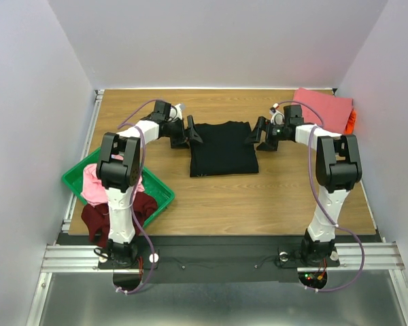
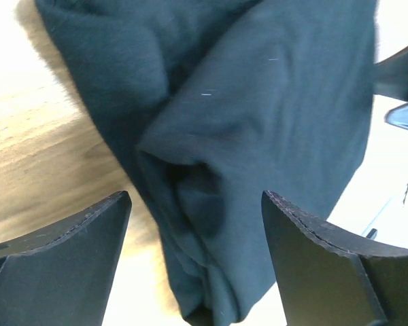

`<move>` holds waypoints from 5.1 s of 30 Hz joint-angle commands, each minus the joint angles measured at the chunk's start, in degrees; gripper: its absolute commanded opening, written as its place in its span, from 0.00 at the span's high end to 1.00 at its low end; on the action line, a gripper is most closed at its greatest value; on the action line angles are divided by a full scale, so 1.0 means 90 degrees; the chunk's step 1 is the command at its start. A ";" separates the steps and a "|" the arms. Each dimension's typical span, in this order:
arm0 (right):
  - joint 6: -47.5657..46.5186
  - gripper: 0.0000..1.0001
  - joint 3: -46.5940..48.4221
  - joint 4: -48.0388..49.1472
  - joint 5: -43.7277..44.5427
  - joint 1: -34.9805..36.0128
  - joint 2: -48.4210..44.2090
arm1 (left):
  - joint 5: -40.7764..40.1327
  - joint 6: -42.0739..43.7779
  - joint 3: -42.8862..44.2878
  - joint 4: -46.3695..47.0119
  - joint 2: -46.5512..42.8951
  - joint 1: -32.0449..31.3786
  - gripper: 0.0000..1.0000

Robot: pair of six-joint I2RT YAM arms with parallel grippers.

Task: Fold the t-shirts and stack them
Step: Neatly place the folded tshirt to the corner

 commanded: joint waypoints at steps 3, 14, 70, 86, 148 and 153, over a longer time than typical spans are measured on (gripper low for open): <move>0.0025 0.06 -0.0274 0.0557 -0.0292 0.0003 0.0196 | 0.0132 -0.0025 -0.0072 0.0157 0.0217 -0.0061 0.12; 0.0327 0.06 -0.0020 0.0635 -0.0243 0.0969 0.0518 | 0.0523 0.0013 -0.0140 0.0089 0.0462 -0.0256 0.21; -0.0434 1.00 0.3083 -0.1063 0.1964 -0.0387 0.0147 | -0.0170 -0.0133 -0.1497 0.0743 -0.1159 -0.0373 0.09; -0.0376 1.00 0.6170 -0.1308 0.2325 -0.1695 0.1416 | -0.0199 0.0013 -0.1410 0.0558 -0.1061 -0.0373 0.09; -0.0260 0.00 -0.0253 -0.0800 0.6164 0.1164 -0.3066 | -0.3353 -0.0074 -0.1380 0.0245 -0.3277 -0.0510 0.06; 0.0395 0.00 -0.0673 -0.0547 0.5414 0.1887 -0.2880 | -0.3481 -0.0172 -0.1370 0.0303 -0.3395 -0.0608 0.06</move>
